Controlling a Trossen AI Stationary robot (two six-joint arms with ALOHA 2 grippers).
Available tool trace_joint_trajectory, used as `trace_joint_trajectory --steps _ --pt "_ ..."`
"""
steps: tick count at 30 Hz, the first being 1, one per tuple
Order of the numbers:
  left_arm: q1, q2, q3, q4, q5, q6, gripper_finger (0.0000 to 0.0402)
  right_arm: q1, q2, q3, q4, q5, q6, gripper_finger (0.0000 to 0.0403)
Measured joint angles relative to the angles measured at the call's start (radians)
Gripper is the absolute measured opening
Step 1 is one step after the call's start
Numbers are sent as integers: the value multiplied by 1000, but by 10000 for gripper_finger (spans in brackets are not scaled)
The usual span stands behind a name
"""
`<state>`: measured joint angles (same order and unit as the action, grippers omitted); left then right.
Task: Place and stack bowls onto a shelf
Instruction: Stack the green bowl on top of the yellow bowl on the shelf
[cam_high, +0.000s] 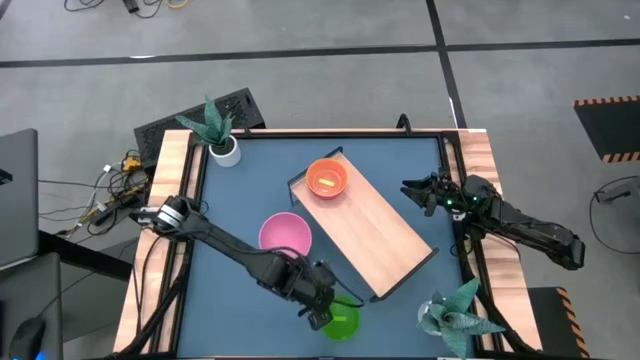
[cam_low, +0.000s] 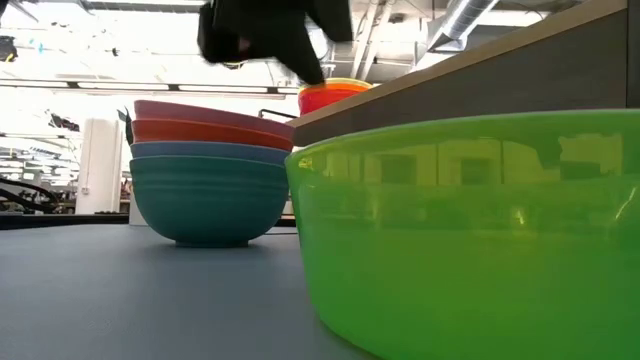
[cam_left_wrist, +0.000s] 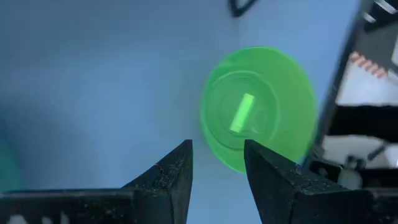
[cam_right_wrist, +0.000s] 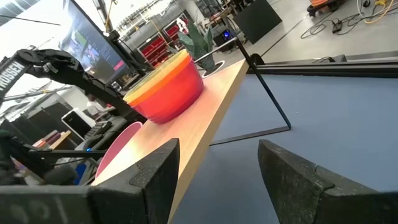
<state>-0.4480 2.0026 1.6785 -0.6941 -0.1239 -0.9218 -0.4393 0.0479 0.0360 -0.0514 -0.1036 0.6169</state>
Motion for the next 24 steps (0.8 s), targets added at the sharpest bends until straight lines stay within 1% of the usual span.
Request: trace_joint_trajectory --steps 4,7,11,17,20,22,24 --pt "0 0 -84 136 -5 -89 128 0 0 0 0 0 0 245" --pt "0 0 -126 216 -9 -122 128 0 0 0 0 0 0 245" --pt "-1 24 -130 224 -21 -132 128 0 0 0 0 0 0 245" --pt "0 92 -130 240 7 -160 128 0 0 0 0 0 0 245" --pt "-1 98 -130 226 5 -182 127 0 0 0 0 0 0 245" --pt "2 100 -130 231 4 -182 121 0 0 0 0 0 0 245" --pt "3 102 -130 230 8 -182 102 -1 0 0 0 0 0 245"
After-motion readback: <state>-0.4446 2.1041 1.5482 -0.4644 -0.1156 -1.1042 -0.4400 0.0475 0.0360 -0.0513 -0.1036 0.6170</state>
